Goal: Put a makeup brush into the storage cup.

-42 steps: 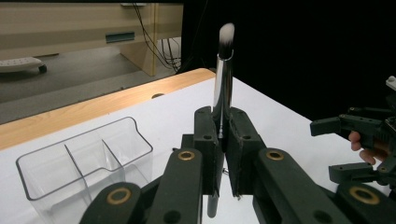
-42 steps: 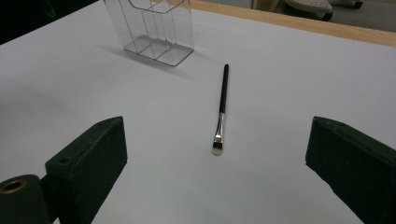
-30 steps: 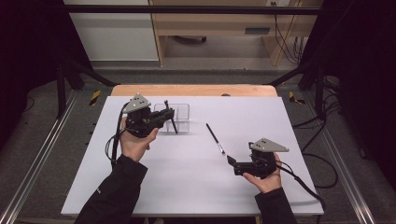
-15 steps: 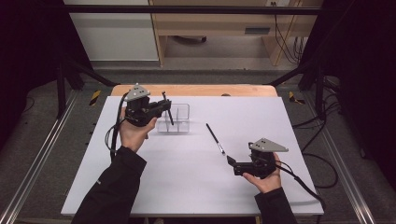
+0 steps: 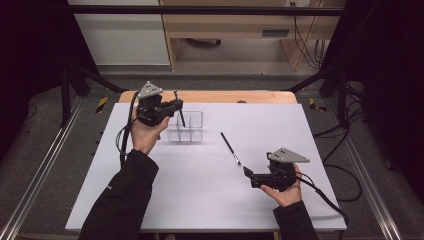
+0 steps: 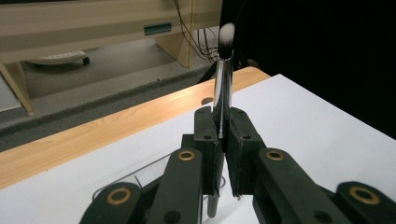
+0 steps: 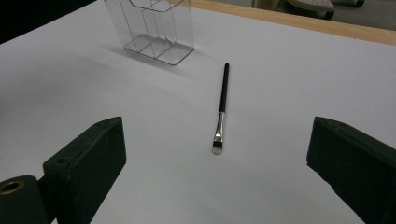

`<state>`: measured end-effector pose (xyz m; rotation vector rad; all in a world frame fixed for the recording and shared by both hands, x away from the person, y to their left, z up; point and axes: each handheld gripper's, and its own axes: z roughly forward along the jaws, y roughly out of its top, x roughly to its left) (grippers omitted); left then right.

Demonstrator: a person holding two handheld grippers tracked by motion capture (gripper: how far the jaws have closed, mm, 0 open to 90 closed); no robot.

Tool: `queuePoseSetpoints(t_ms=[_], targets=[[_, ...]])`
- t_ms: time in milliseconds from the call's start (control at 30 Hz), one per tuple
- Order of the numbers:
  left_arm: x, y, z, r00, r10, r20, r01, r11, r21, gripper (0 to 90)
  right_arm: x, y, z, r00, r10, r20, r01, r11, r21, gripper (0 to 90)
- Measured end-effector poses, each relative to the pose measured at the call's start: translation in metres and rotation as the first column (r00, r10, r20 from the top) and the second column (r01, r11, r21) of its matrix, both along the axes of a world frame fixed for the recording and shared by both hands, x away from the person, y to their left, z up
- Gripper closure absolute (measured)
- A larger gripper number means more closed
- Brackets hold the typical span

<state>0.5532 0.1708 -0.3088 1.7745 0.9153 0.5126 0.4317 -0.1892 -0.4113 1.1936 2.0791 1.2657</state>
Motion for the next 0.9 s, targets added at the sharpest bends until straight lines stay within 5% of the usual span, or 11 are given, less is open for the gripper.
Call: queuePoseSetpoints(t_ms=[900], targets=[[0.041,0.001,-0.016,0.9962,0.079,-0.038,-0.078,0.9968,0.017,83.3,0.0,0.001,-0.001,1.0,-0.002,-0.003,0.002,1.0,0.004,5.1]])
